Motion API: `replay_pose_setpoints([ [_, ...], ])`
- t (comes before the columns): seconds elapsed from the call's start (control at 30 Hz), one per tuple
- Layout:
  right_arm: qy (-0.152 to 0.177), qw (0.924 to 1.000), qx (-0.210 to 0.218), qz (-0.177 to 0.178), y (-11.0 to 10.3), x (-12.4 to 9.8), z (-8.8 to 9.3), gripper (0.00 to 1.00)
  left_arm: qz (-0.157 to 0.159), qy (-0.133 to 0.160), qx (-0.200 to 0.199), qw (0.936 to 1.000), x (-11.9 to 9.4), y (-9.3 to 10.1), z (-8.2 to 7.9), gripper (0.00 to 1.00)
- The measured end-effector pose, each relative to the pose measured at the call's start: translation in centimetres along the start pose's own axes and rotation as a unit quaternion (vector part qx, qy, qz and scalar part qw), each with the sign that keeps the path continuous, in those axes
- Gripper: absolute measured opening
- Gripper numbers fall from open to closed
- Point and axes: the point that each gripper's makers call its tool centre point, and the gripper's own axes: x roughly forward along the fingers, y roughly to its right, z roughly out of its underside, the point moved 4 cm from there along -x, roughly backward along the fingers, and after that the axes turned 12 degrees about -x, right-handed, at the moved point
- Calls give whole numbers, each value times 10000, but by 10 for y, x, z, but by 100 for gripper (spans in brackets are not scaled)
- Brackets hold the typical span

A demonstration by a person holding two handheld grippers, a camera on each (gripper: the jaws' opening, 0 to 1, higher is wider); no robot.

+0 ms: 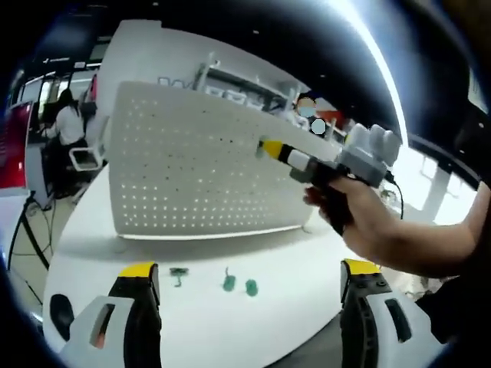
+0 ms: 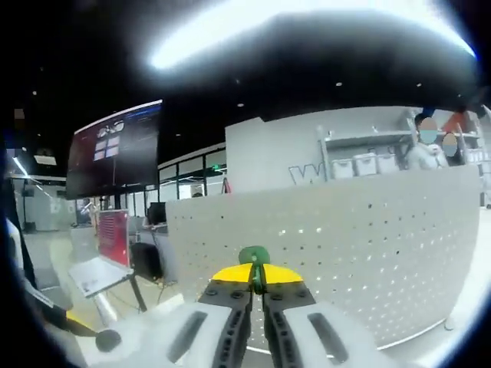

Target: Insert the hook assembly into the mounting plate slot until the hook locks in place.

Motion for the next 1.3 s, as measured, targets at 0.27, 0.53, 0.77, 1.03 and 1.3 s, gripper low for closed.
replay_pose_setpoints([
  [0.27, 15, 9992, 95, 379, 22, 18, -5, 0, 20, -21, -22, 10000, 4, -3, -2, 98],
  [0.53, -58, 9958, 121, 901, 43, 37, -8, 0, -60, -49, -149, 9999, 4, -16, 3, 98],
  [0.77, -37, 9935, 146, 1132, 54, 53, -11, 0, -110, -129, -148, 9997, 4, -20, 6, 98],
  [1.03, -54, 9913, 63, 1313, 62, 66, -10, 0, -217, -146, -236, 9994, 3, -32, 6, 97],
  [1.3, -160, 9916, 20, 1285, 65, 73, -5, 0, -271, -219, -211, 9992, 4, -33, 9, 96],
])
